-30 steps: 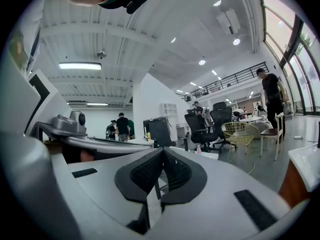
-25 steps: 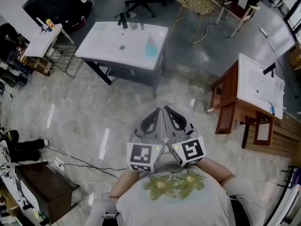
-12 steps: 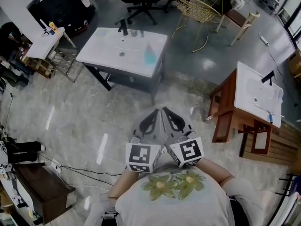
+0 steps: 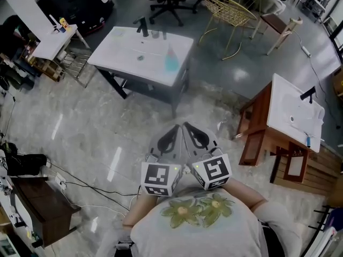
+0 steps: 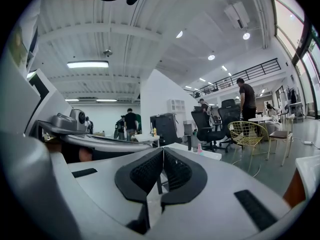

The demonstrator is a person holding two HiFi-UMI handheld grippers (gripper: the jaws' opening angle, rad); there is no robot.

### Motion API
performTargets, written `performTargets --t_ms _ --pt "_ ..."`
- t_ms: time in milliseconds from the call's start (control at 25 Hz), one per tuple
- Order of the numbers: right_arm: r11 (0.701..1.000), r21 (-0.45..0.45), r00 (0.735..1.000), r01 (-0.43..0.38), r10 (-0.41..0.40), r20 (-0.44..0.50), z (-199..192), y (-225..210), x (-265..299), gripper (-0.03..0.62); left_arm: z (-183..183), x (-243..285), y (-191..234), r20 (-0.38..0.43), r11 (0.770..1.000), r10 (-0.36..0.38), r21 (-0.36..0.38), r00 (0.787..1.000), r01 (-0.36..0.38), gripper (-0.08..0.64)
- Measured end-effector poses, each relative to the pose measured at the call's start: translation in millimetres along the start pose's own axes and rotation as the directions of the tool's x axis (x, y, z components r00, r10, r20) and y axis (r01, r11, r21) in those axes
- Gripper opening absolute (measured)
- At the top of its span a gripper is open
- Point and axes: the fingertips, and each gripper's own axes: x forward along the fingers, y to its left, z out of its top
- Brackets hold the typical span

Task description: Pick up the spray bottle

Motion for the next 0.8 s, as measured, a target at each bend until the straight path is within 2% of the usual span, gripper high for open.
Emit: performTargets --t_ms 400,800 --pt "1.0 -0.004 0.999 0.024 -0.024 -0.028 -2 -17 38 0.023 8 33 26 0.001 1.0 -0.017 -0.01 1.0 0.017 0.009" --pt "0.998 0.006 0.997 0.065 -0.065 -0.041 12 -40 109 0.023 32 82 79 -0.014 0.998 -0.059 -0.003 0.998 0.059 0.009"
